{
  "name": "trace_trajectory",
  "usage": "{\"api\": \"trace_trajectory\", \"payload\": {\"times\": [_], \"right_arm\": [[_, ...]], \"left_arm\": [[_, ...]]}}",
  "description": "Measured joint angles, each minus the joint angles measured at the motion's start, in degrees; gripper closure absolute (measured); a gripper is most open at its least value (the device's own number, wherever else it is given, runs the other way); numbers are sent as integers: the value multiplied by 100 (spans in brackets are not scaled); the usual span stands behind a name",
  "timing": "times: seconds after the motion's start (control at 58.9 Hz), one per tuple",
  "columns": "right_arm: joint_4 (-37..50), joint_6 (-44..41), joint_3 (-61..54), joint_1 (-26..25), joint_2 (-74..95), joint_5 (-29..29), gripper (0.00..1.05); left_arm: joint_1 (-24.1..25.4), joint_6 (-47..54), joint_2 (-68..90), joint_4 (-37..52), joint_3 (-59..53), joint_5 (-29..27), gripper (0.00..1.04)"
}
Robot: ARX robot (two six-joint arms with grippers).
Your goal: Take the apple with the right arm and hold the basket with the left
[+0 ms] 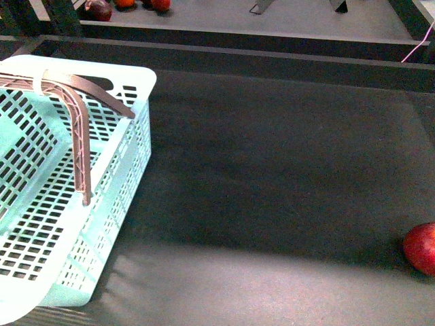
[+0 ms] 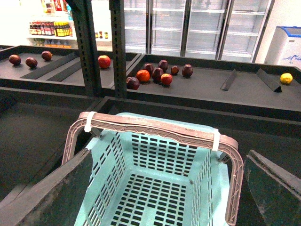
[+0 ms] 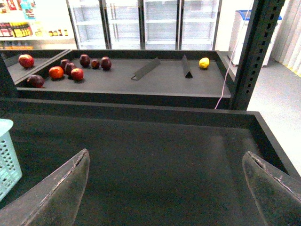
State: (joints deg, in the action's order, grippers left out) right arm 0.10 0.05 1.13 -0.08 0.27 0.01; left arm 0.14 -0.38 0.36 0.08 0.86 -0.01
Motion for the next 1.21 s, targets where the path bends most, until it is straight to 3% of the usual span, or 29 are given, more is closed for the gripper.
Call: {"api": "trace_trajectory", "payload": {"times": [0.866,0.917,0.968,1.036,1.121,1.206], "right_arm": [[0,0,0,0,0,0,9],[0,-2,0,0,0,-4,9],[-2,0,0,2,-2,11,9],[-2,0,0,2,0,0,9],[0,0,0,2,0,0,9],[-2,0,0,2,0,2,9]], "left_arm": [[0,-2,0,0,-2,0,7],[-184,-306,203,-396,144,-647,7],[-841,-1482,1499,-1792,848,-2597,7],[-944,-2323,2479,-1814,1139,-3440,7],[-863,-2822,3228,-1309,1410,-3397,7],[-693,-3228,3958,-708,1744,-2946,7]]}}
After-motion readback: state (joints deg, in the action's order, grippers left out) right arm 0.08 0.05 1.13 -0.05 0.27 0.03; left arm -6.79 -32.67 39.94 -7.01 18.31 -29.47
